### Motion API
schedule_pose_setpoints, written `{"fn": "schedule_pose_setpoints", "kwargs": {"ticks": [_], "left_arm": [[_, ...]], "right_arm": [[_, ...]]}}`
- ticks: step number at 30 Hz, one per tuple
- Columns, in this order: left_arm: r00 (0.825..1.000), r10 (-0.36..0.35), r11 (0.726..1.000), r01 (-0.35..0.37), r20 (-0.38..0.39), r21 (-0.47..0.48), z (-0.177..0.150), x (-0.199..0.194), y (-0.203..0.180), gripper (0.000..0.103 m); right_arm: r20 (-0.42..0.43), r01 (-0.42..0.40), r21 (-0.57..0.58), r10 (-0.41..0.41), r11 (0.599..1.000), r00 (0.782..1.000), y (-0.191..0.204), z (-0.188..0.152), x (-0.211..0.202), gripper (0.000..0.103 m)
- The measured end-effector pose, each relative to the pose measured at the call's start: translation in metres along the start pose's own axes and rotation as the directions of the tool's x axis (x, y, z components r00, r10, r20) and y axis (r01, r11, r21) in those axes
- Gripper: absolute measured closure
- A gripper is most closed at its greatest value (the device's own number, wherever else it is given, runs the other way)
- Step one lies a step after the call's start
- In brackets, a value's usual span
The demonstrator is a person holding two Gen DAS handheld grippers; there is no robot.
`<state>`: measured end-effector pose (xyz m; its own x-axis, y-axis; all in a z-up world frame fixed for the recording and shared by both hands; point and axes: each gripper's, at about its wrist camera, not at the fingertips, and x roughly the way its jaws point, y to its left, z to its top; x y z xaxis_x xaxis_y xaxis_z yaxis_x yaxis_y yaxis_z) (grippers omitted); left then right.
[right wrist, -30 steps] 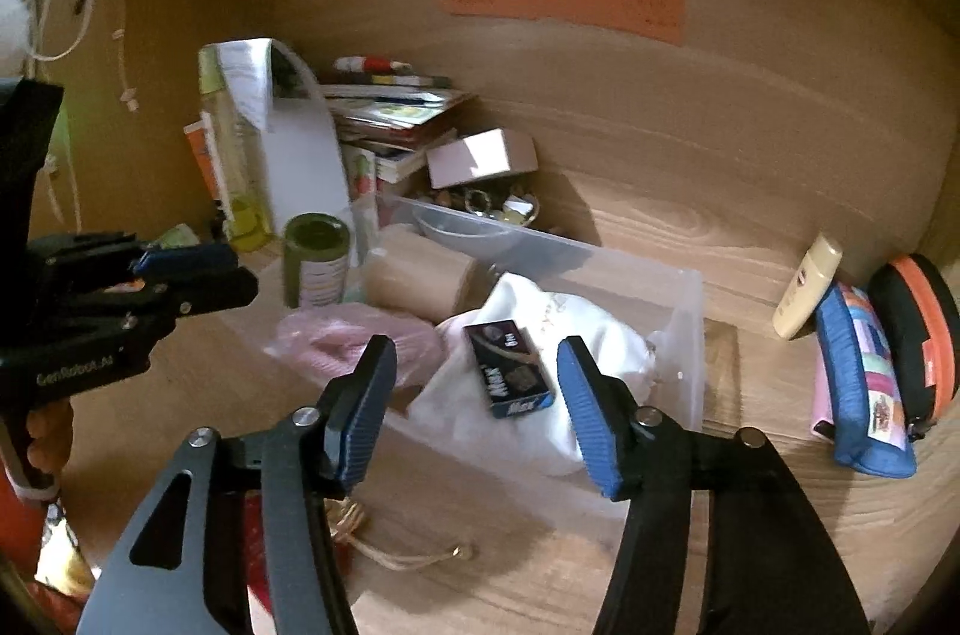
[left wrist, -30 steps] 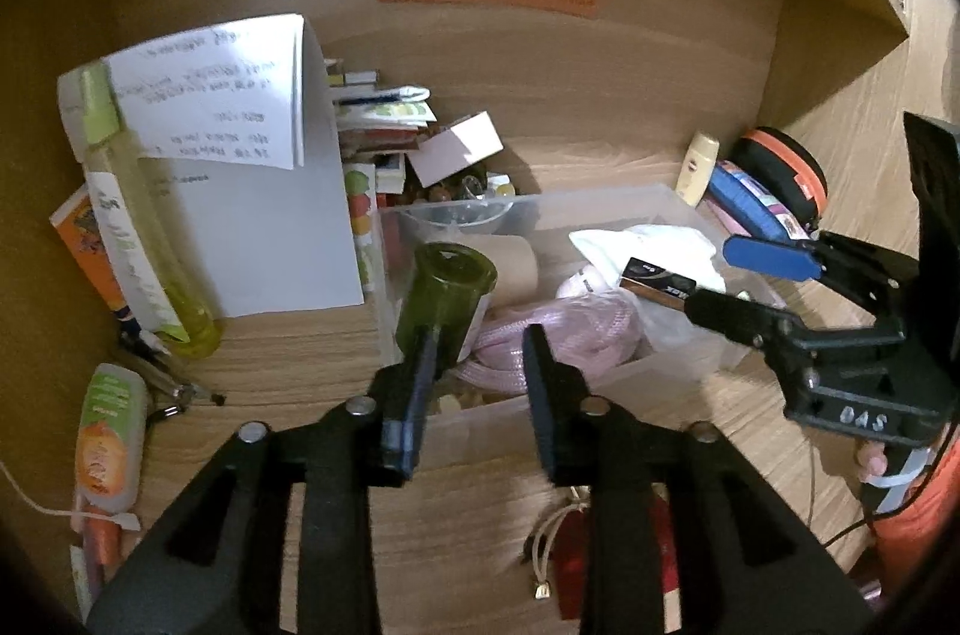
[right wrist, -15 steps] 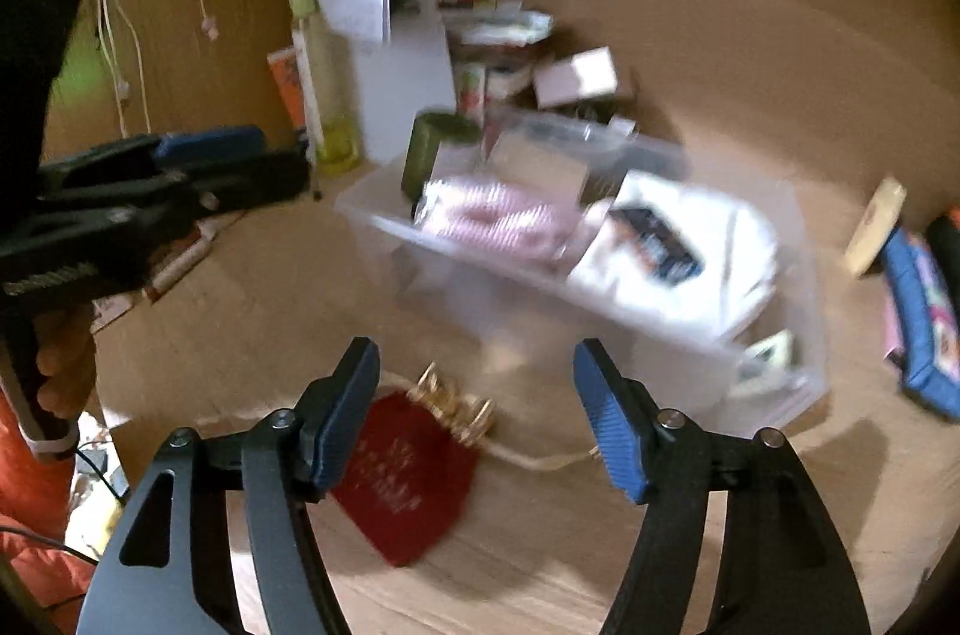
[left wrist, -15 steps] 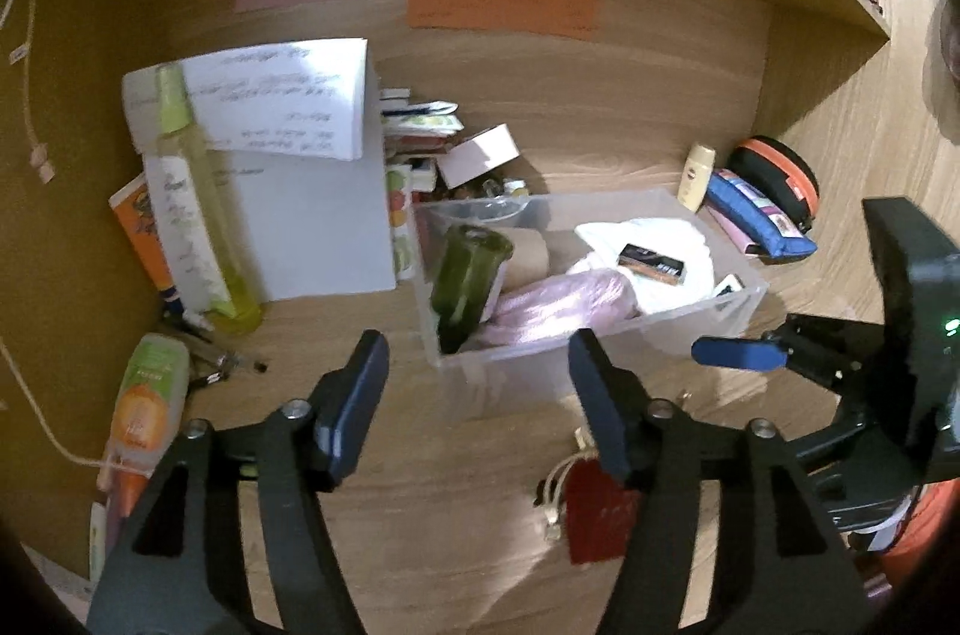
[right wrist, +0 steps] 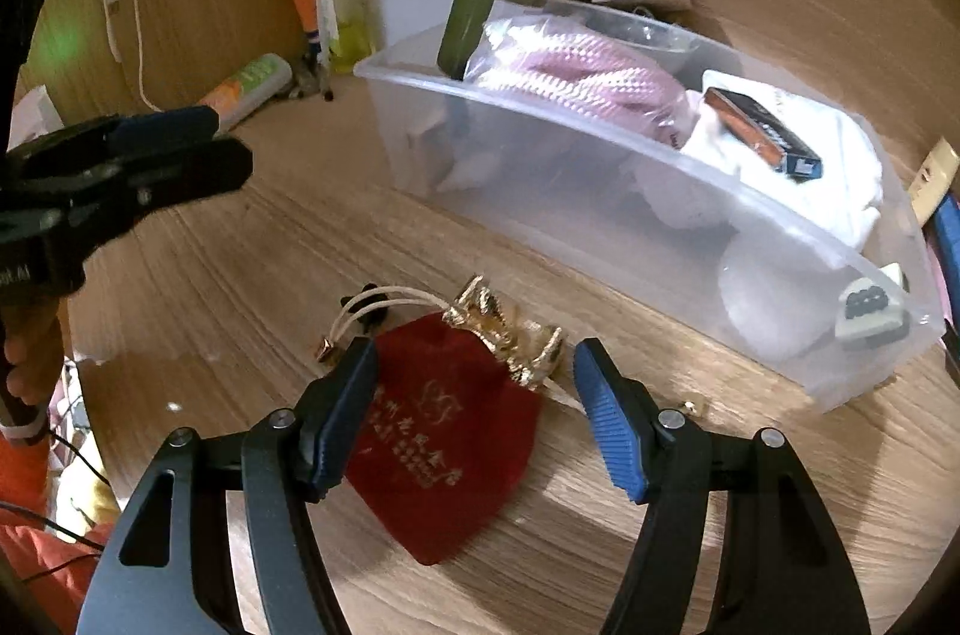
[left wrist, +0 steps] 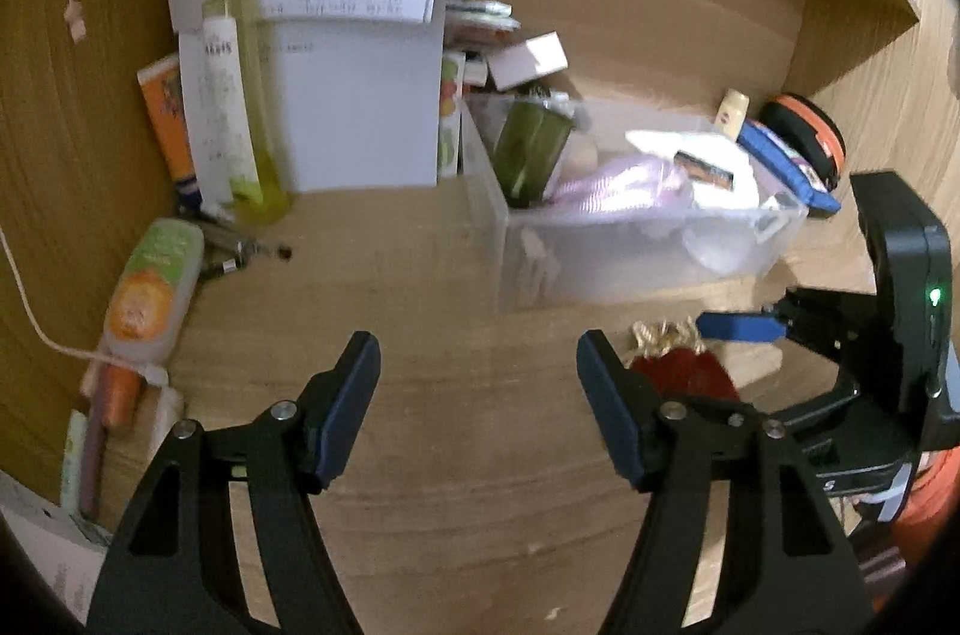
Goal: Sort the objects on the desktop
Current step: 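Grasp the red velvet pouch by its gold drawstring with right tool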
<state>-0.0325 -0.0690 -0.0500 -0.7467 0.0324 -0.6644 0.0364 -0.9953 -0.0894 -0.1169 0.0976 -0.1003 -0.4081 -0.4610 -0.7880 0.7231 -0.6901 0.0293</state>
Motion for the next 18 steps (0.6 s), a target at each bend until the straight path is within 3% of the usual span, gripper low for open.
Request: {"fn": "schedule_pose_setpoints", "kwargs": {"ticks": [4,8,18], "left_arm": [[0.999,-0.006,1.000,0.006,-0.031,0.007,-0.009,0.007,-0.002,0.035],[0.998,-0.018,1.000,0.018,-0.054,0.011,-0.014,0.011,-0.005,0.035],[0.994,-0.048,0.995,0.057,-0.095,0.085,-0.015,0.025,-0.037,0.035]], "right_arm": [[-0.013,0.017,-0.037,-0.017,0.999,1.000,0.007,-0.004,0.005,0.050],[-0.003,0.001,-0.043,-0.001,0.999,1.000,0.008,-0.005,0.002,0.072],[0.118,0.025,0.082,-0.034,0.996,0.992,-0.026,-0.013,-0.046,0.077]]}}
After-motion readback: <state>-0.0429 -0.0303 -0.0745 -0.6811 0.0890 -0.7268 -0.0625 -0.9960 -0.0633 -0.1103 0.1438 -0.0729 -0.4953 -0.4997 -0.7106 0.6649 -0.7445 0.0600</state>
